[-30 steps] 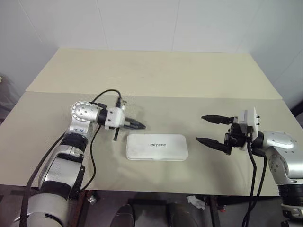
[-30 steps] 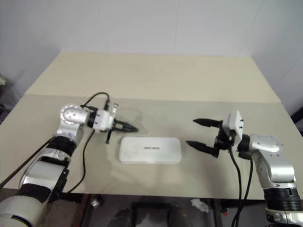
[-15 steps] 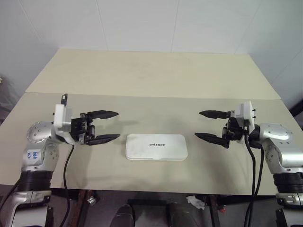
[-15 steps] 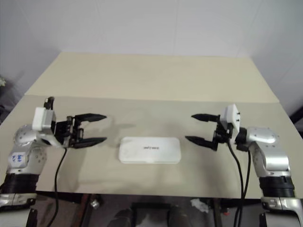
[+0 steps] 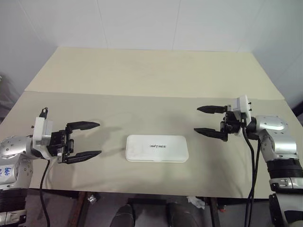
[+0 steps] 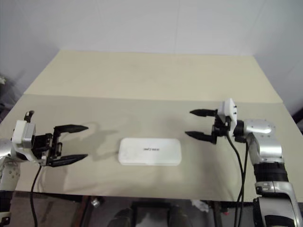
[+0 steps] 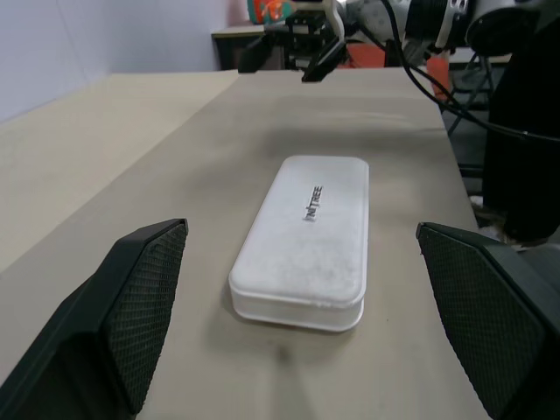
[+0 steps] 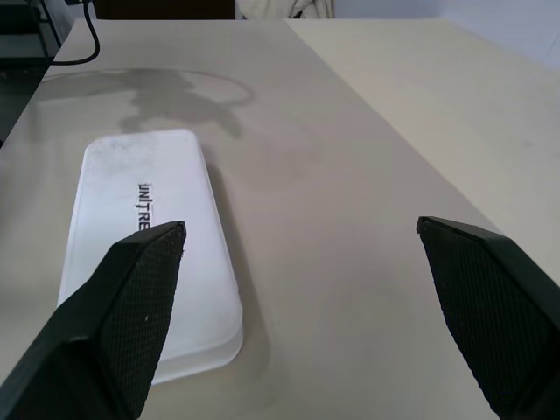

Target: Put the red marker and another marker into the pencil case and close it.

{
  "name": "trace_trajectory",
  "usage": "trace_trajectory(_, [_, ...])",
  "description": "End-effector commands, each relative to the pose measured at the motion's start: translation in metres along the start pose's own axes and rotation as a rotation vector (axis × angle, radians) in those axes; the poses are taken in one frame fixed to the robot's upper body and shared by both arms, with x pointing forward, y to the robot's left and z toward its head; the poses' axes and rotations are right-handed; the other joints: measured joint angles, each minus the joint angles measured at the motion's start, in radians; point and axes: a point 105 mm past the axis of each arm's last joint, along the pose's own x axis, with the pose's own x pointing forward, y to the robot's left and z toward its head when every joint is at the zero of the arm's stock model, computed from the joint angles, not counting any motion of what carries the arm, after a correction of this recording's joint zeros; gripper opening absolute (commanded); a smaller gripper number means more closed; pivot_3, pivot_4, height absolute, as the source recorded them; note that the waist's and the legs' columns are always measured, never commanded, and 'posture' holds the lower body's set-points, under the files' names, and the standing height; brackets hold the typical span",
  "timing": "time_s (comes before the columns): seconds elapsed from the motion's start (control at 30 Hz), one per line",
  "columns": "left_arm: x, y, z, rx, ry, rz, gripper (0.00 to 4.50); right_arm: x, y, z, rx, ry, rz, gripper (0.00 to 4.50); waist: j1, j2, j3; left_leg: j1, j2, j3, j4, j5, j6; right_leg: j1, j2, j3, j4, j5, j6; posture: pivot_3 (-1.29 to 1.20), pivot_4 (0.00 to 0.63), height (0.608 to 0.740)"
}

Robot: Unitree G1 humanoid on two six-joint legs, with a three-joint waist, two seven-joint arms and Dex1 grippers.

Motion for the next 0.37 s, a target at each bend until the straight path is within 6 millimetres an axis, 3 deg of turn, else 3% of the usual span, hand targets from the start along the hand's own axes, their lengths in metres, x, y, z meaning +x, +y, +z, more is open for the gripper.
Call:
trace_trajectory(0.03, [-0.009,0.009,0.009,0.058,0.023,0.029,4.46,-0.007,0.002,0.011,-0.028,-0.017,0.027,4.5,0.0,0.0,0.0,0.0,0.0,0.0,0.0,0.0,0.0,0.0,0.0,0.0,0.0,0.0,0.0,0.0,0.15,0.74])
trace_trajectory(0.17, [-0.007,0.016,0.008,0.106,0.023,0.032,4.46,-0.01,0.003,0.004,-0.025,0.009,0.02,4.5,0.0,0.0,0.0,0.0,0.0,0.001,0.0,0.0,0.0,-0.001,0.0,0.0,0.001,0.0,0.0,0.0,0.15,0.74])
trace_trajectory(0.37, [0.002,0.021,0.012,0.13,0.031,-0.023,4.46,-0.005,0.012,0.01,-0.014,-0.025,0.021,4.5,0.0,0.0,0.0,-0.001,0.0,0.002,0.0,0.0,0.0,-0.002,0.0,0.001,0.002,0.0,0.0,0.0,0.15,0.74])
